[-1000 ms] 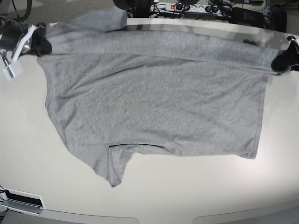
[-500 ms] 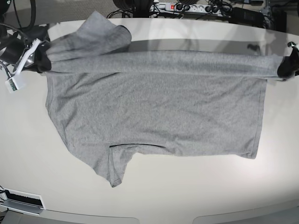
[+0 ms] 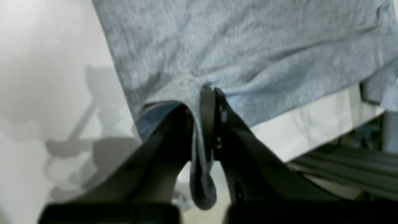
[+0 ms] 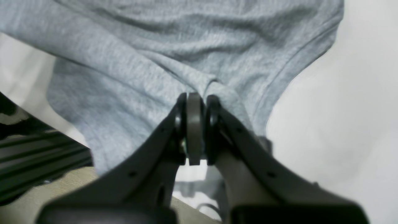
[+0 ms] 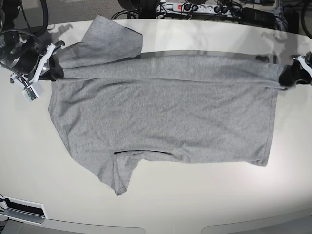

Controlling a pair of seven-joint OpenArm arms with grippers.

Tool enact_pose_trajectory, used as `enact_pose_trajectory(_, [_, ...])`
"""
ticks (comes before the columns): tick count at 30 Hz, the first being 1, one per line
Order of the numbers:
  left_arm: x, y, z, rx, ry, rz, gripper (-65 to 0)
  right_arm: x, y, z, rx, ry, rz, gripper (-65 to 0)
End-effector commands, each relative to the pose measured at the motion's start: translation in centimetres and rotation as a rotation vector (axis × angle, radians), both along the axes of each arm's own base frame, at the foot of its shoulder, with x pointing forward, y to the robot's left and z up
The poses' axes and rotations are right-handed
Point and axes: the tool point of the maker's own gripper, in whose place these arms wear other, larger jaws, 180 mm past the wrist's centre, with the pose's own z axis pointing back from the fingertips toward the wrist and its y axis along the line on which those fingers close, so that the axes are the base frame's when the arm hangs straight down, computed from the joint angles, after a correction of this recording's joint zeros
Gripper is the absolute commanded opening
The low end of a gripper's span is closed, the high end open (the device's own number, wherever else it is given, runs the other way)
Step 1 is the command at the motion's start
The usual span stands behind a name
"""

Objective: Layout the t-shirt on the table in an organized manner, then fold the t-shirt properly
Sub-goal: 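Fold the held collar edge over onto the shirt body with both grippers, then open both grippers and release the folded edge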

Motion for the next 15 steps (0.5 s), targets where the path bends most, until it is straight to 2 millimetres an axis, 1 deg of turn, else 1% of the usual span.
enact_pose_trajectory(1, [1.5,0.5,1.7,0.018,-0.062,-0.01,-65.0,1.2,-0.5,1.2,-0.014,-0.05,0.001,-65.0])
enact_pose_trajectory(5, [3.0,0.5,2.7,0.02,-0.108,-0.01,-64.1,2.5,-0.5,2.0,-0.011,-0.097,-0.013,-65.0])
enact_pose_trajectory(6, [3.1,0.6,2.8,0.023,-0.111,-0.011,-55.9,2.7,-0.7,2.0,-0.009,-0.1,-0.028,-59.8])
enact_pose_trajectory(8, [3.1,0.6,2.9,0.021,-0.113,-0.011,-37.6,3.3,-1.1,2.3,-0.006,-0.106,-0.078,-42.7])
enact_pose_trajectory(9, [3.1,0.6,2.9,0.02,-0.113,-0.011,-30.3,3.6,-1.2,2.4,-0.006,-0.113,-0.088,-34.7])
enact_pose_trajectory(10, [3.1,0.6,2.9,0.02,-0.113,-0.011,-26.2,3.8,-1.2,2.6,-0.006,-0.118,-0.087,-29.5])
enact_pose_trajectory(11, [3.1,0.6,2.9,0.021,-0.11,-0.012,-25.3,3.9,-1.2,2.7,-0.005,-0.123,-0.083,-27.3])
enact_pose_trajectory(13, [2.8,0.6,2.6,0.026,-0.092,-0.017,-25.3,3.9,-1.2,2.6,-0.013,-0.113,-0.078,-27.3])
enact_pose_trajectory(15, [2.6,0.7,2.4,0.032,-0.078,-0.02,-25.3,3.4,-1.2,2.3,-0.017,-0.086,-0.061,-27.3])
